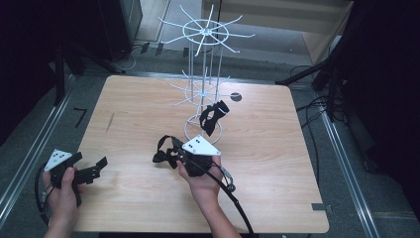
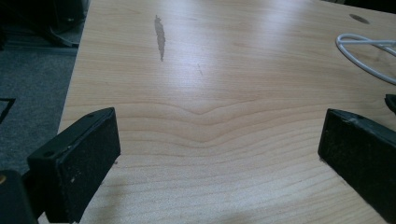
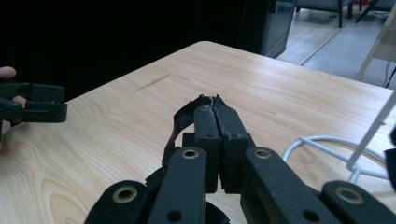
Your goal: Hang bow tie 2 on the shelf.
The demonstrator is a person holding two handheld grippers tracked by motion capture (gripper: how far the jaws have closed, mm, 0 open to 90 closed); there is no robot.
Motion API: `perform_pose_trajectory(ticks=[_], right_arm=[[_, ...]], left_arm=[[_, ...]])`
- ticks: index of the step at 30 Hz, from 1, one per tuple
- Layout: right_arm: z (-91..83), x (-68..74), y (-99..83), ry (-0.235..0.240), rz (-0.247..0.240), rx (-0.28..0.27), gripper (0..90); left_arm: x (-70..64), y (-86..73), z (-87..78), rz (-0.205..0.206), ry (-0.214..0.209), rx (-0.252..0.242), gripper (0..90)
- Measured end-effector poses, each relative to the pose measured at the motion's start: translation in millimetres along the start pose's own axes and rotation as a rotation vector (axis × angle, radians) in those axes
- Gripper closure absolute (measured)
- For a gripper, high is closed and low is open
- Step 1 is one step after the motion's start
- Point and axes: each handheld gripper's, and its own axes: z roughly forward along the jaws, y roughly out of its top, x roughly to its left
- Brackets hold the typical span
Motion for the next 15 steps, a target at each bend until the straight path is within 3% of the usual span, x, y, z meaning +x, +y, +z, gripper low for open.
perform_pose_trajectory(ticks=[15], right_arm=[[-18.5, -15.3, 9.8, -0.042, 0.005, -0.038, 89.9]], left_arm=[[-0.2, 0.0, 0.1, 0.000, 0.001, -0.001, 0.0]])
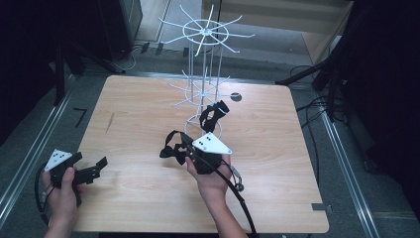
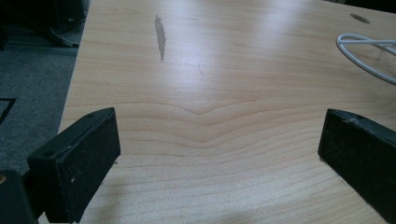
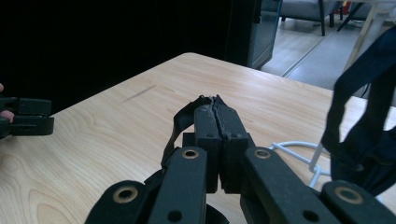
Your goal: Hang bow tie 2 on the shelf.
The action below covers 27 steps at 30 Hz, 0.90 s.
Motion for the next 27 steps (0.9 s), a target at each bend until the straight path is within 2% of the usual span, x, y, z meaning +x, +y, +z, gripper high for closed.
perform_pose_trajectory(ticks=[11, 27], right_arm=[[-10.1, -5.3, 6.7, -0.015, 0.002, -0.019, 89.9], [-24.9, -11.9, 16.7, -0.024, -0.002, -0.055, 90.0]], left_arm=[[0.3, -0.3, -0.4, -0.011, -0.005, -0.008, 0.0], [-0.6, -0.3, -0.3, 0.005, -0.002, -0.002, 0.0]])
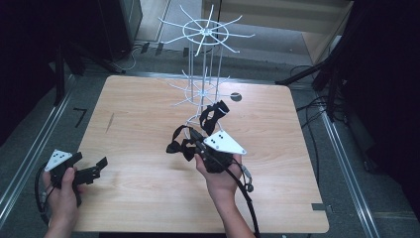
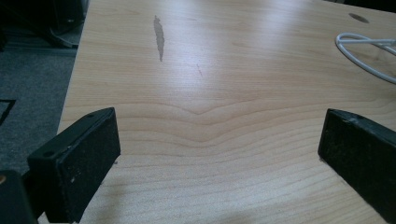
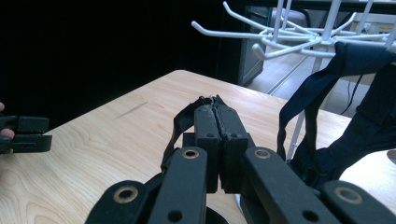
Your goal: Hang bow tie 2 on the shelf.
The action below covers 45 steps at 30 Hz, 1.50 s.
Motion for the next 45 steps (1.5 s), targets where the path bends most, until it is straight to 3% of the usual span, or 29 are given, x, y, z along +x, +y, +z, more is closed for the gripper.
perform_pose_trajectory(ticks=[32, 45], right_arm=[[-20.9, -6.1, 15.3, -0.014, -0.005, -0.064, 90.0], [-25.8, -4.4, 29.9, -0.008, -0.019, -0.089, 90.0]], left_arm=[[-0.3, 0.1, -0.1, 0.000, 0.001, 0.003, 0.0], [0.0, 0.2, 0.0, 0.000, 0.002, 0.004, 0.0]])
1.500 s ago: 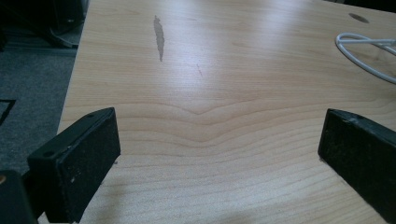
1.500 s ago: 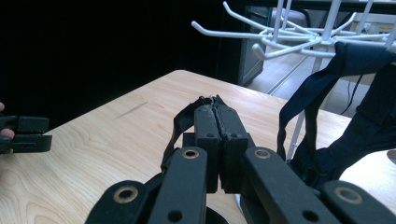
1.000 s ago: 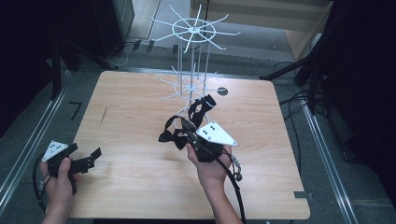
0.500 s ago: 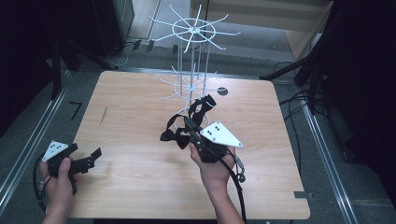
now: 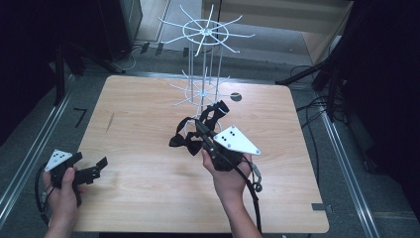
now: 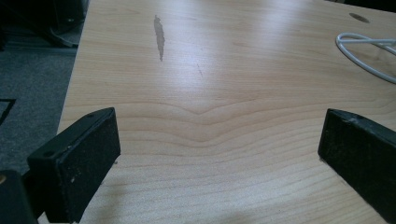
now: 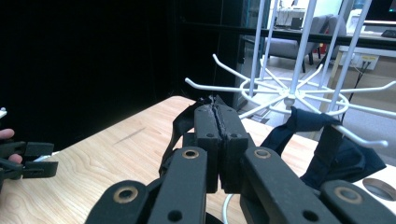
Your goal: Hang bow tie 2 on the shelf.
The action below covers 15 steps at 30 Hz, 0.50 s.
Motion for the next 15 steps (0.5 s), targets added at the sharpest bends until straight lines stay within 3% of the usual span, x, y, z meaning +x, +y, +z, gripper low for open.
perform_pose_trajectory(ticks=[15], right_arm=[[-3.5, -5.0, 4.4, -0.008, 0.009, -0.019, 90.0]], left_arm=[[-0.1, 0.0, 0.1, -0.002, 0.001, -0.002, 0.0]])
